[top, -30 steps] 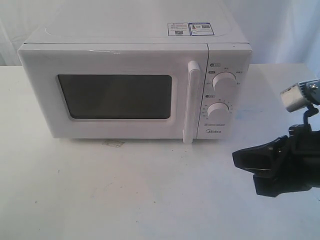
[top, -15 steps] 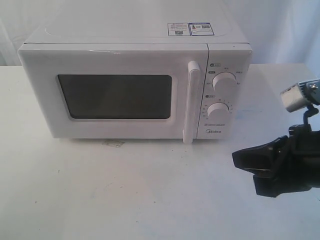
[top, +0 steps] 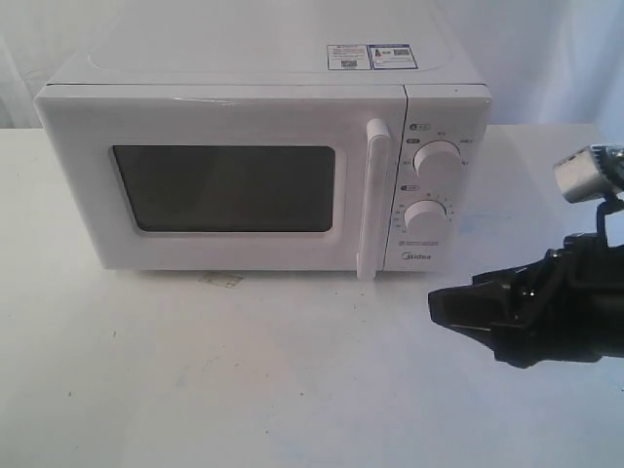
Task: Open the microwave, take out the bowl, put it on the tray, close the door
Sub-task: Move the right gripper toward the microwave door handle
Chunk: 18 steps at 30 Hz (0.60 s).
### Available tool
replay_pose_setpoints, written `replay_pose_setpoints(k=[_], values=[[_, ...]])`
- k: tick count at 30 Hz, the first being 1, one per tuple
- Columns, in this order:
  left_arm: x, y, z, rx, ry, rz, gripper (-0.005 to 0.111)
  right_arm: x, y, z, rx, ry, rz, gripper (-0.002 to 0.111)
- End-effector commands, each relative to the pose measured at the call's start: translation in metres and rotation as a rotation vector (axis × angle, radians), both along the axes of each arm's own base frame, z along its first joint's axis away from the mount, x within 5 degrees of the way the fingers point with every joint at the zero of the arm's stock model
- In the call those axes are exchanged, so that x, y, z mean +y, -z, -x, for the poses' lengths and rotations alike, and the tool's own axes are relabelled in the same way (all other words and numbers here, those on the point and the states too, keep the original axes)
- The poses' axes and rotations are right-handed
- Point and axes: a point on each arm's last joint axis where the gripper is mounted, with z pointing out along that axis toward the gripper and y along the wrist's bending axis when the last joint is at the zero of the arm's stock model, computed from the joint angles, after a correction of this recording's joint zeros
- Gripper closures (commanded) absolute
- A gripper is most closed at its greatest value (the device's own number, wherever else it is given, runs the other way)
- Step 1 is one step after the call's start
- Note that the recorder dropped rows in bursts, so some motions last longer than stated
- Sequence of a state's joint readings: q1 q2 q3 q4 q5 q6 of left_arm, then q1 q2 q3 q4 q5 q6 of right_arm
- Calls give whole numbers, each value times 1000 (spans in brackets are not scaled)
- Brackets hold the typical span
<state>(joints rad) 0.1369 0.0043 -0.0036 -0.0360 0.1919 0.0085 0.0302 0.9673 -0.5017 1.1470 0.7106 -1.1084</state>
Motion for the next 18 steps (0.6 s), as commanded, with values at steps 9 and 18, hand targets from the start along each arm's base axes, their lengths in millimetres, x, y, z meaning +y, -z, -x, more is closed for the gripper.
replay_pose_setpoints(k=[9, 18], values=[[0, 0, 0, -7, -3, 12, 107, 0, 12, -21, -16, 32, -20, 50], [0, 0, 0, -7, -3, 12, 107, 13, 23, -48, -301, -193, -25, 50]])
